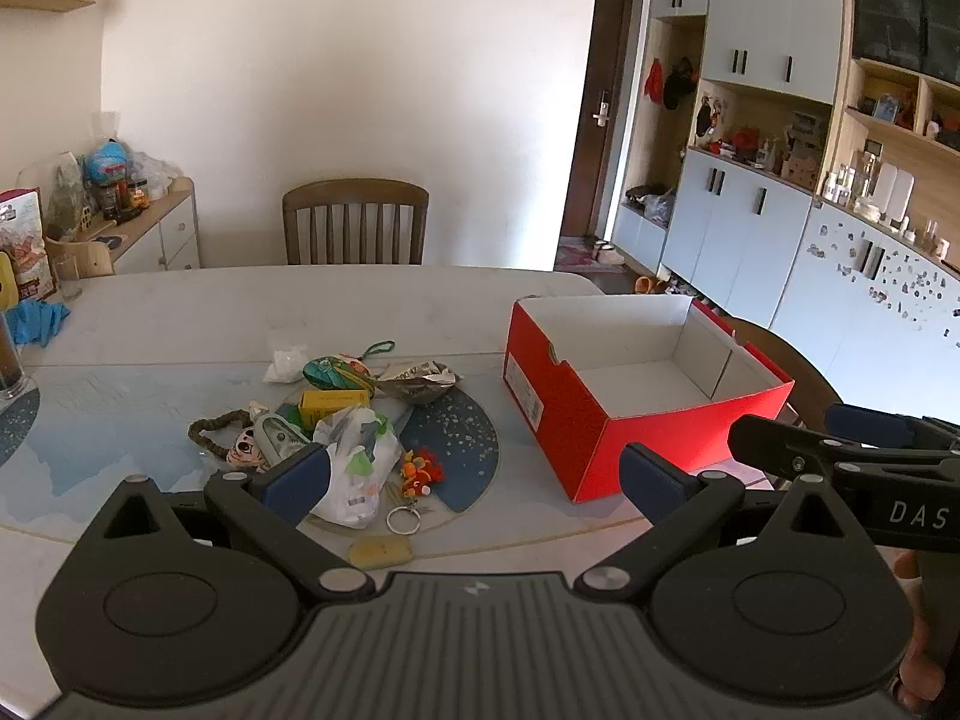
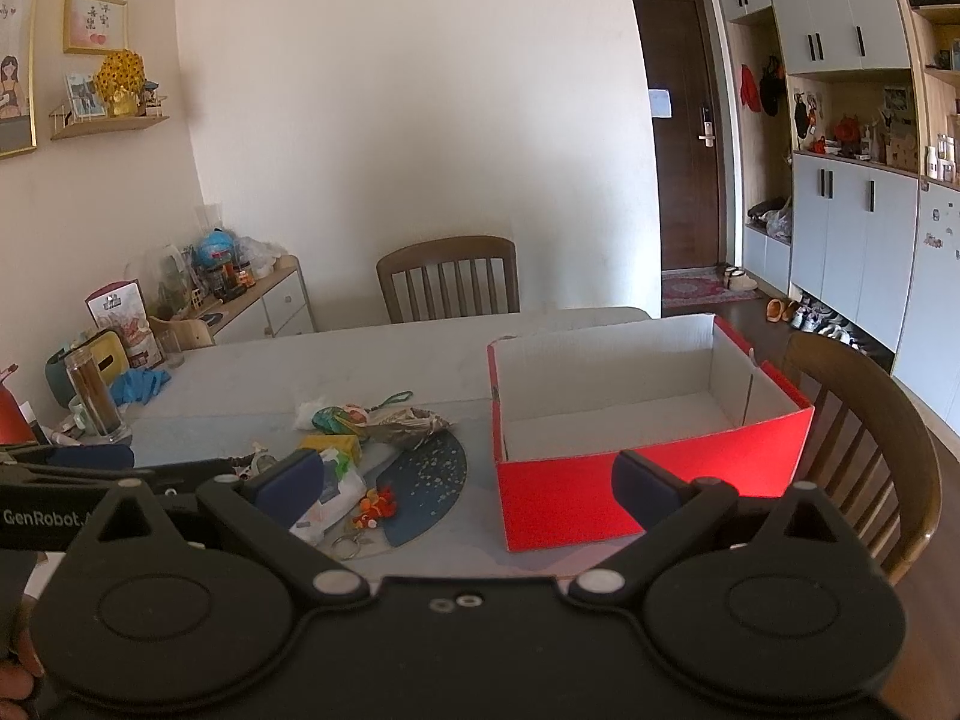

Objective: Organize objects

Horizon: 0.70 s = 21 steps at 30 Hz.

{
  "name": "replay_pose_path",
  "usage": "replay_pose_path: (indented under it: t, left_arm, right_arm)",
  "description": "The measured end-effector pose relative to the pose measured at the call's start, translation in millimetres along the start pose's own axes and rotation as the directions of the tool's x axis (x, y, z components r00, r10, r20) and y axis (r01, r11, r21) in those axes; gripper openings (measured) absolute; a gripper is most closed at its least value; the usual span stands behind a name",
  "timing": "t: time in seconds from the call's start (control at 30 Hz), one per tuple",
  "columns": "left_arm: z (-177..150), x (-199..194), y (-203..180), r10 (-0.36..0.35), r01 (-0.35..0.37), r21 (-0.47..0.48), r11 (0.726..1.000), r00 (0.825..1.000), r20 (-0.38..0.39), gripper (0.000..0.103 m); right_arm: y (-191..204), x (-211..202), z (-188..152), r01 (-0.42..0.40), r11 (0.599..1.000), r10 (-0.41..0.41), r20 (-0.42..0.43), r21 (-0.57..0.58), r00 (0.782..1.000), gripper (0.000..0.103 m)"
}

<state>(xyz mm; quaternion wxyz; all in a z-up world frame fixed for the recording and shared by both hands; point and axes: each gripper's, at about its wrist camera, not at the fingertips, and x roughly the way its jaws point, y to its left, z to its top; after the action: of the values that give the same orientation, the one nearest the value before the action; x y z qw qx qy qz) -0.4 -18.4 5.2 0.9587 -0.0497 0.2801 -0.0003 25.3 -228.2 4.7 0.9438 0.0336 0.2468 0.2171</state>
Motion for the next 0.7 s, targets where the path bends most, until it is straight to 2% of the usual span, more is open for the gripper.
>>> replay_pose_path:
  t: [0.43, 0.7]
  left_arm:
    - [-0.8, -0.2, -2.3, 0.02, -0.02, -0.012, 1.0, 1.0, 0.0, 0.103]
    - [0.1, 9.4, 9.0, 0.031, -0.031, -0.012, 0.999, 0.999, -0.012, 0.103]
  right_arm:
    - [-6.2, 6.0, -3.9, -0.021, 1.0, 0.021, -0.002, -0.002, 1.0, 0.102]
    - [0.5, 21.0, -4.6, -0.025, 1.0, 0.025, -0.025, -0.005, 0.999, 0.102]
